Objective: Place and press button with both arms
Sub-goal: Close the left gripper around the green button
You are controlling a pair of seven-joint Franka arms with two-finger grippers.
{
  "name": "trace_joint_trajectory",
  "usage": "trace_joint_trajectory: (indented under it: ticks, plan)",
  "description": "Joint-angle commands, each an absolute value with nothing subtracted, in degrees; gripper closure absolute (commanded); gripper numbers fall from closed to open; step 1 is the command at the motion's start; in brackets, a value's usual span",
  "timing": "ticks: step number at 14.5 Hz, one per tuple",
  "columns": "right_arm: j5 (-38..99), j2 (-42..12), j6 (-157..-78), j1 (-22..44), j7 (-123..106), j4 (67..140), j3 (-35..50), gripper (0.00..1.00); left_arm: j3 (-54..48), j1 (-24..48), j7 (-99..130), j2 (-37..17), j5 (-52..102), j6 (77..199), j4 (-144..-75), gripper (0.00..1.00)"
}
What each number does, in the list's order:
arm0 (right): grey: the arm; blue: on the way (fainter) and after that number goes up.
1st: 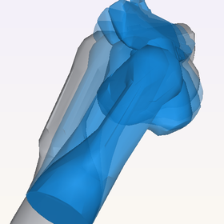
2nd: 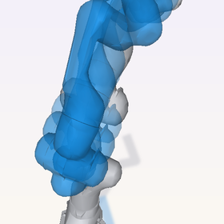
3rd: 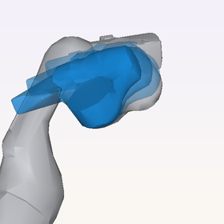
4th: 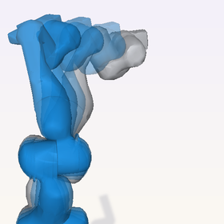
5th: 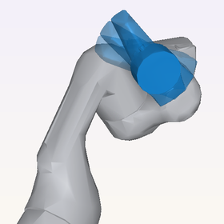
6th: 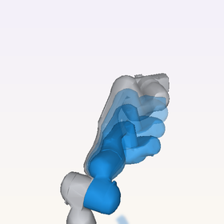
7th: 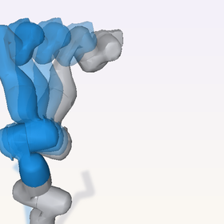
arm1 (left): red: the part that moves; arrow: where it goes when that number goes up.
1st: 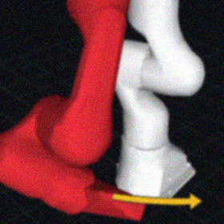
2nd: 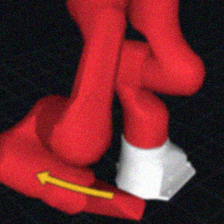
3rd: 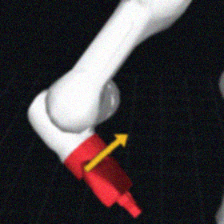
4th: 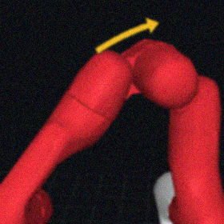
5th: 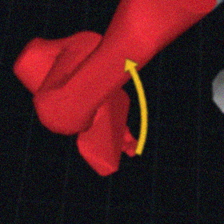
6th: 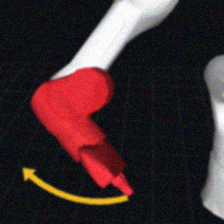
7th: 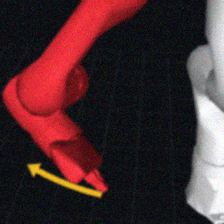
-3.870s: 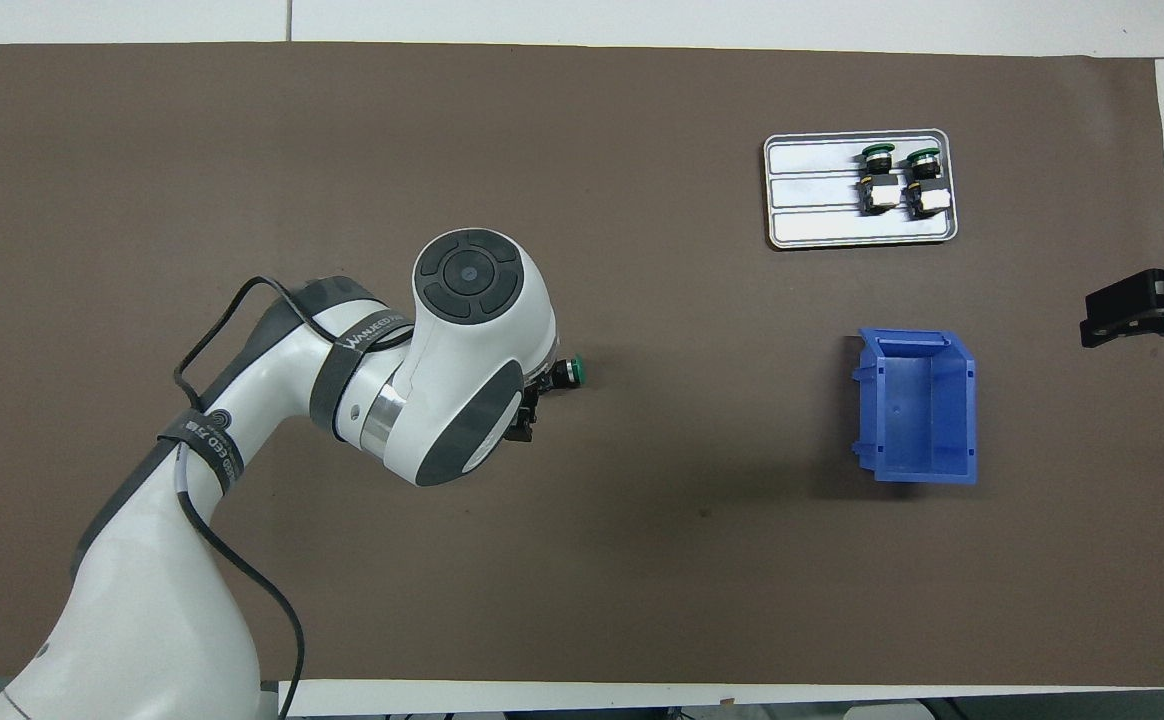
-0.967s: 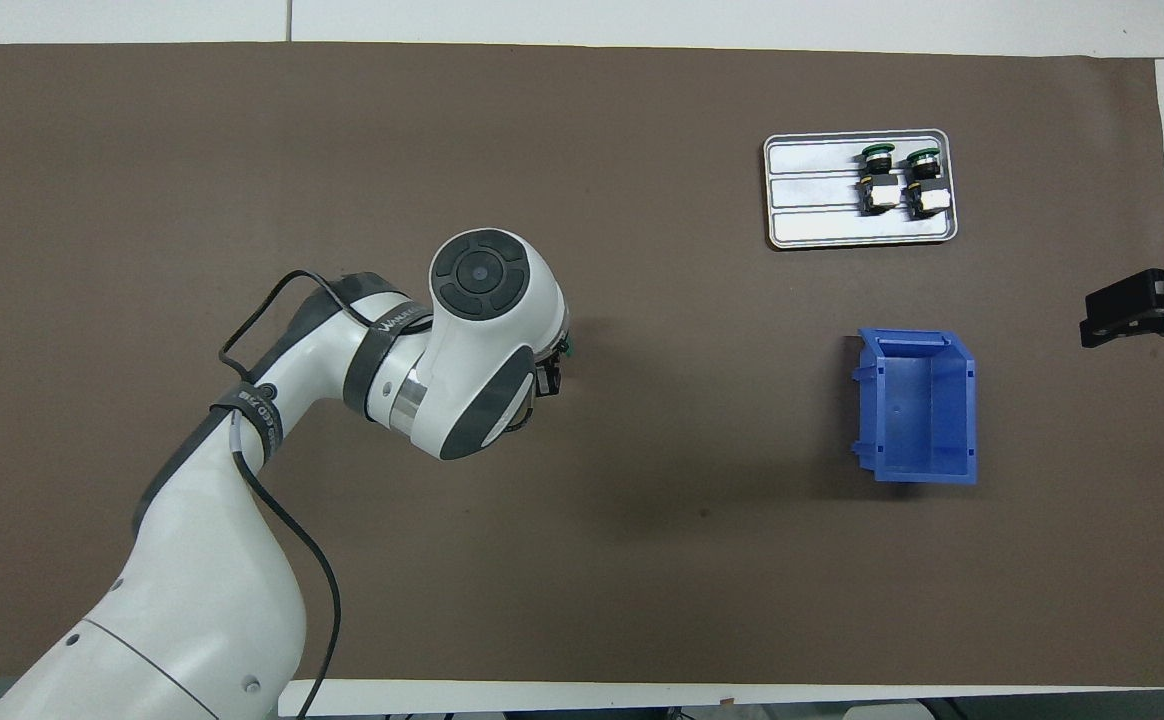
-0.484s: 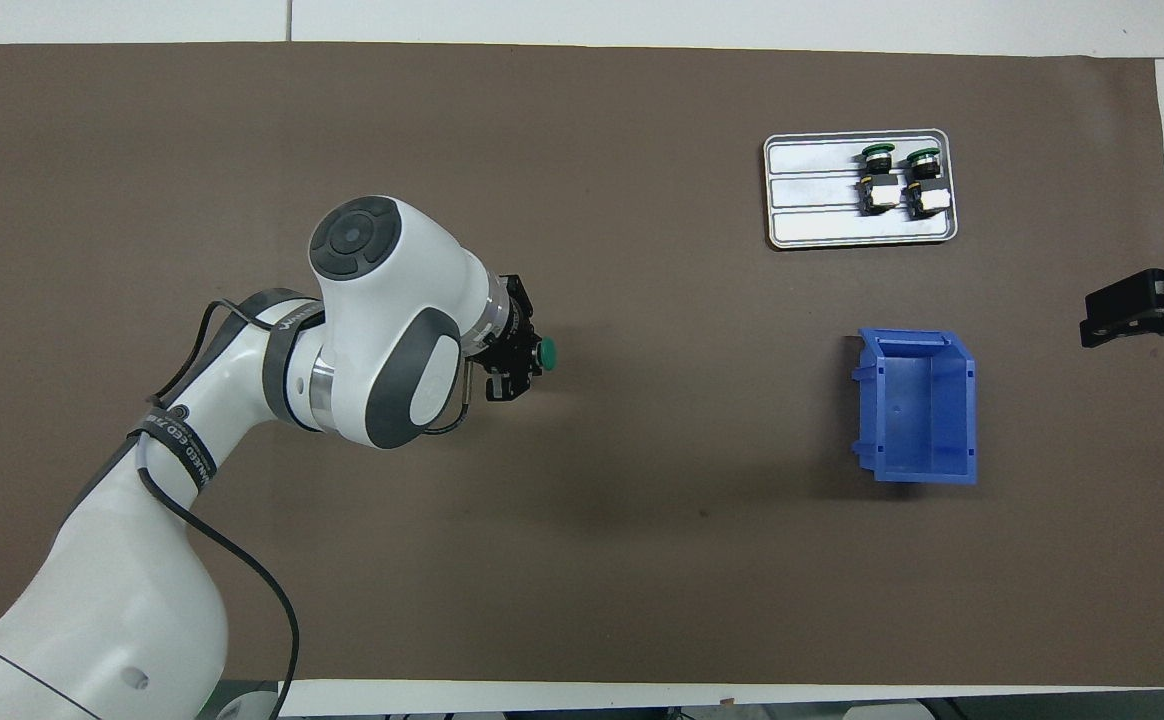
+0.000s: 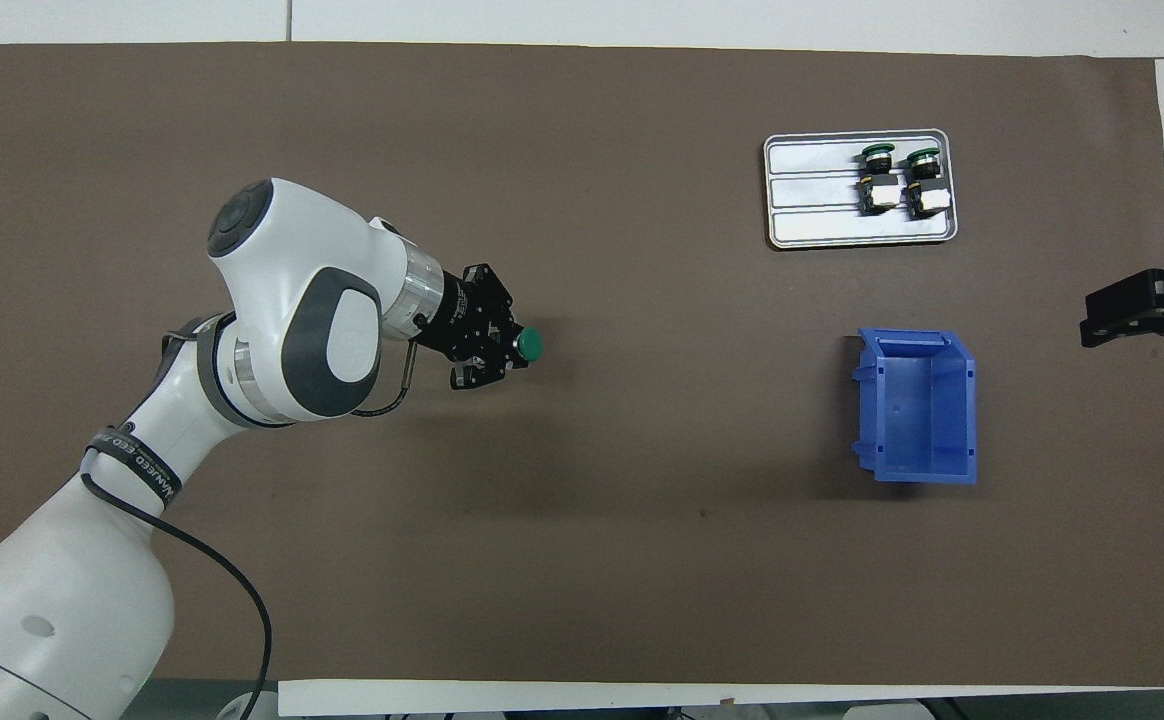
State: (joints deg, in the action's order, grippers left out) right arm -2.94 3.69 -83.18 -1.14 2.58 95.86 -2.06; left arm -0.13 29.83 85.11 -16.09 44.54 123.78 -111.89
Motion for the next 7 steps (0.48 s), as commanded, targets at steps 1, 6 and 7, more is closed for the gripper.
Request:
trace_joint_trajectory:
  ticks: [1, 6, 7]
  plan:
    - [-3.43, 4.66, -83.50, -1.32, 1.32, 96.86, -2.02, 0.01, -0.35, 28.57, 78.07, -12.22, 50.09, 126.64, -118.55, 0.95]
    - [-3.43, 4.66, -83.41, -1.32, 1.32, 96.86, -2.02, 0.01, -0.35, 25.15, 66.29, -10.29, 59.13, 126.30, -122.78, 0.95]
    - [-3.43, 4.66, -83.50, -1.32, 1.32, 96.86, -2.02, 0.01, -0.44, 23.40, 62.96, -10.02, 60.98, 125.43, -123.39, 0.95]
